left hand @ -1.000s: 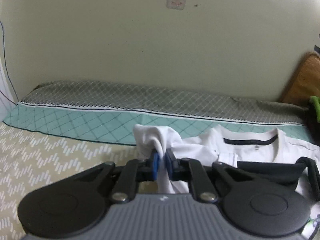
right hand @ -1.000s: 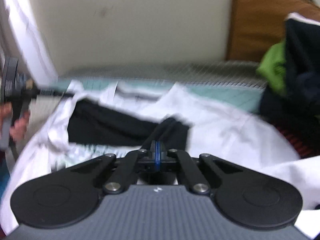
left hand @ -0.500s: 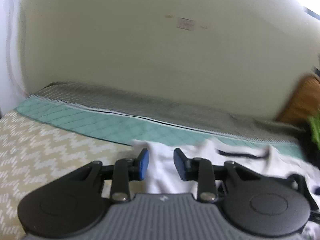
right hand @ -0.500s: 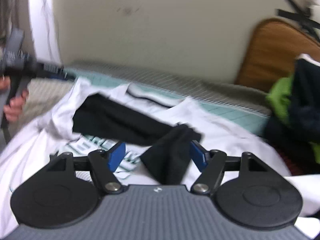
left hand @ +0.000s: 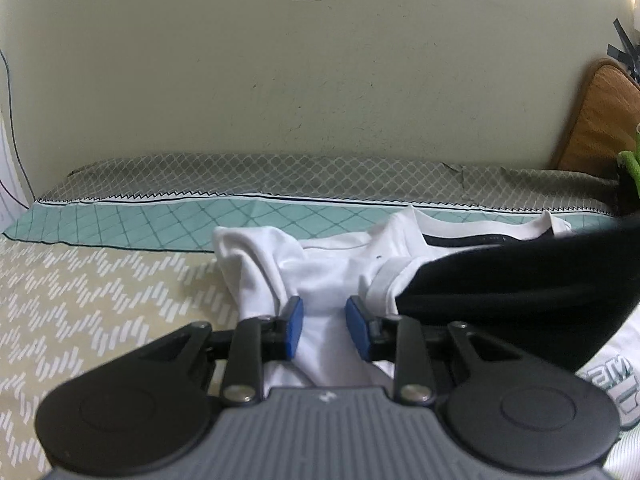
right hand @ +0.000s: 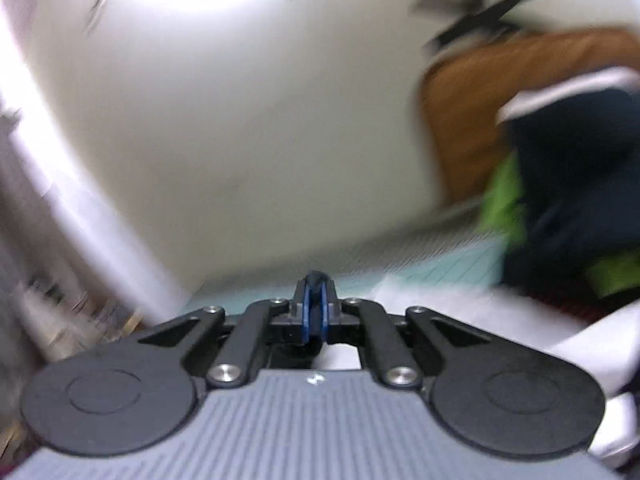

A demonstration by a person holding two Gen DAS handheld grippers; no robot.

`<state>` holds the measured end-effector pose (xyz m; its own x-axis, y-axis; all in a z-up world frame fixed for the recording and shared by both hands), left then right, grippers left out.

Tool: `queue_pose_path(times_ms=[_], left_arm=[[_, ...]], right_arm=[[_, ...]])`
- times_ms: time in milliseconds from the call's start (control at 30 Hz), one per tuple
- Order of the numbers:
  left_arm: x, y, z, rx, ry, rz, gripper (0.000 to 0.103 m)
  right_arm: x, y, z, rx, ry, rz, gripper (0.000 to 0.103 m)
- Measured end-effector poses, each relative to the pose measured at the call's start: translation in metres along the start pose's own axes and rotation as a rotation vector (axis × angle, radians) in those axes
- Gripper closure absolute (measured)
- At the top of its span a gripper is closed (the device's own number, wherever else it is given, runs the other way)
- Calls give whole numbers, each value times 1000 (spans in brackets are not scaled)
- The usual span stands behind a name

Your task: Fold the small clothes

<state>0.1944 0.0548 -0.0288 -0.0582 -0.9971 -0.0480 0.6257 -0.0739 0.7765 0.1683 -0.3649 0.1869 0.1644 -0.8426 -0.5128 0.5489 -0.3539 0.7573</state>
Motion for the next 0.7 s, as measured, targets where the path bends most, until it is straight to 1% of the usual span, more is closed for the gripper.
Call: queue_pose_path(times_ms=[33,67,100,167,200,267,333,400,467,500,533,567,633,667,700], left_arm=[[2,0,1,1,0,2,76],[1,0,1,2,-2,3,76],[1,1,2,3,-3,5,76],[1,1,3,3,-2,8,76],[1,1,3,4,2,6,76],[3,1,4,4,12,-1,76],[3,1,5,6,14,-5,76],[2,1,5,6,12,-4,76],[2,1,5,6,11,-6,76],[1,1,5,6,11,-7,76],[1,1,5,7,9,-8,76],[1,1,4,7,8,-8,76],[0,1,5,7,-1,-4,77],[-1,1,5,8,-8,1,76],[-2,1,6,10,-17,9,76]], right_arm=[[14,4,-4,53,-178,69,61],[25,3,-8,84,-312,115,57],[33,-1,-10,88,-355,125,57],[34,-17,-17,23,-255,88,57],[29,-24,-20,3,-235,98,57],[14,-40,-32,-22,-222,182,57],[-2,-59,-51,-98,-175,257,53],[-10,-73,-70,-171,-138,285,52],[-5,-85,-84,-233,-94,222,48],[0,-93,-96,-292,-91,183,47],[9,-101,-107,-346,-123,162,48],[14,-103,-107,-329,-121,161,54],[22,-96,-95,-316,-148,115,55],[28,-86,-78,-276,-169,65,54],[32,-78,-59,-220,-159,30,54]])
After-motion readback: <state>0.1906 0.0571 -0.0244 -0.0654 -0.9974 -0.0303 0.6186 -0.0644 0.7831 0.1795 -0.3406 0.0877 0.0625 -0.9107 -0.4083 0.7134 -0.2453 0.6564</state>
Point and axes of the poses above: each gripper's, at about its wrist camera, not at the fingertips, and z roughly against the way its jaws point, x to its right, y to its top, the point moved 6 cm from there along -z, roughly the way its jaws point, and after that the axes turned 5 degrees about -z, right-handed, at the moved point
